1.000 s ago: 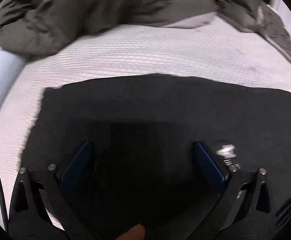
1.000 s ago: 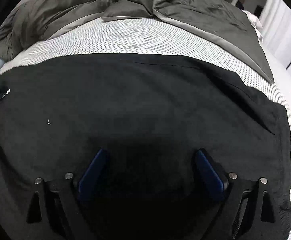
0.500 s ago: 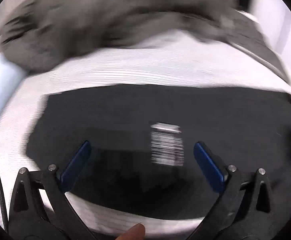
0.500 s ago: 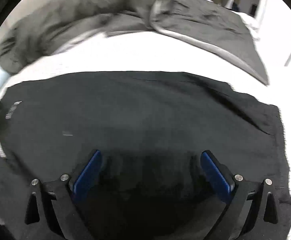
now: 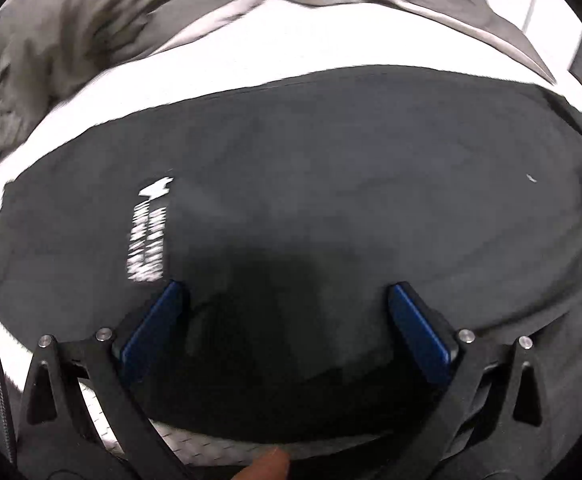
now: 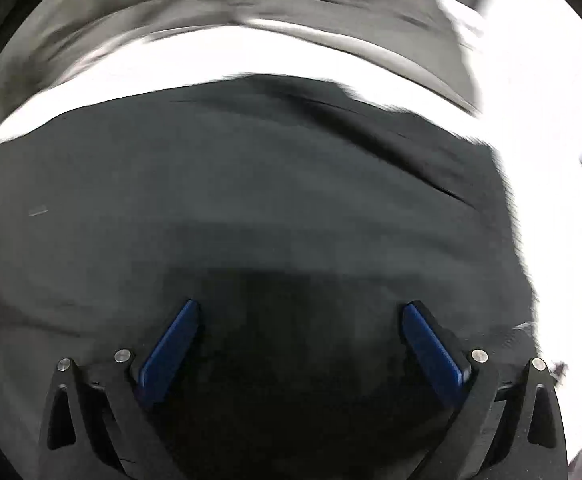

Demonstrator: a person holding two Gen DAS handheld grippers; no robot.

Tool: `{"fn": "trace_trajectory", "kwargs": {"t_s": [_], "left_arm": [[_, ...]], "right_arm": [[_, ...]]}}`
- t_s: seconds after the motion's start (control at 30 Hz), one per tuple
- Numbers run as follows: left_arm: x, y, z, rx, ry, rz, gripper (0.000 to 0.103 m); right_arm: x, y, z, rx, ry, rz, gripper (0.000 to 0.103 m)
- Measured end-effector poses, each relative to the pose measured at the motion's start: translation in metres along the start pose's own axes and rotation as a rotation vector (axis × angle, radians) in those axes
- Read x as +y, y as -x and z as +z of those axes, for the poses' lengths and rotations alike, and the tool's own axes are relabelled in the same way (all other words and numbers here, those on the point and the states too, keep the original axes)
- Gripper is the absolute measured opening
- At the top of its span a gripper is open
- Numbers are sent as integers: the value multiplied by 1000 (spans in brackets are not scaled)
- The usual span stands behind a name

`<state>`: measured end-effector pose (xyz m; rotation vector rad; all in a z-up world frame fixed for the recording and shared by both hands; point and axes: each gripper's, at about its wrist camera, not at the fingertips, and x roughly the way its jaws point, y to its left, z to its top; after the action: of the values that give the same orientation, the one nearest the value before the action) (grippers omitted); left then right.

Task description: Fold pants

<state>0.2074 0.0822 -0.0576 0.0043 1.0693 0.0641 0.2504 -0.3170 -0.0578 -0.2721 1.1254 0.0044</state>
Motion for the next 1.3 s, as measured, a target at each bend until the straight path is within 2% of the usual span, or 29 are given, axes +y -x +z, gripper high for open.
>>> {"fn": "trace_trajectory", "kwargs": {"t_s": [0.03, 0.1, 0.17, 0.23, 0.33, 0.4, 0.47, 0.5, 0.57, 0.67, 0.73, 0.77, 0.83, 0.93, 1.03, 1.1, 1.17, 1.23, 1.27, 1.3], "left_arm": [[5, 3, -3, -4, 25, 11, 103], [11, 10, -16, -12, 58, 31, 103], [16, 24, -25, -17, 69, 51, 102], [15, 47, -35, -60, 52, 56, 102], [-18, 95, -59, -157, 3, -5, 102], [-36, 105, -63, -199, -37, -51, 102], [-57, 115, -75, -225, -86, -76, 102], [-70, 120, -84, -225, -105, -77, 102], [-69, 106, -81, -204, -99, -78, 102], [-77, 88, -93, -149, -86, -105, 102], [-78, 67, -100, -107, -121, -95, 103], [-76, 60, -104, -91, -129, -89, 103], [-67, 57, -108, -94, -124, -105, 103], [-37, 62, -115, -86, -73, -78, 103], [3, 73, -134, -97, -19, -4, 103], [33, 82, -146, -120, 22, 24, 103], [66, 87, -157, -132, 72, 103, 103], [91, 87, -166, -137, 122, 164, 103], [105, 89, -171, -145, 162, 161, 103], [114, 88, -173, -148, 184, 147, 103]], "right_arm": [[-11, 1, -1, -8, -19, -14, 101], [-21, 5, -4, -19, -34, 34, 100], [-14, 11, -6, -38, -5, 8, 101], [-6, 23, -11, -53, -5, 4, 101], [8, 52, -11, -121, -45, 102, 101], [30, 81, -11, -192, -9, 206, 101], [55, 100, -11, -216, 23, 260, 101], [66, 106, -16, -218, 44, 285, 101], [103, 117, -36, -212, 135, 321, 101], [142, 120, -59, -213, 216, 298, 101], [160, 117, -79, -198, 263, 286, 101], [168, 112, -94, -191, 315, 250, 101], [159, 95, -109, -178, 368, 205, 101], [119, 91, -122, -174, 290, 222, 101], [70, 92, -136, -185, 184, 91, 101], [36, 91, -148, -185, 122, 53, 101], [-2, 91, -160, -175, 29, 56, 101], [-17, 95, -167, -175, -22, 86, 100], [-19, 97, -171, -179, -25, 101, 100], [-15, 98, -174, -187, -4, 80, 100]]}}
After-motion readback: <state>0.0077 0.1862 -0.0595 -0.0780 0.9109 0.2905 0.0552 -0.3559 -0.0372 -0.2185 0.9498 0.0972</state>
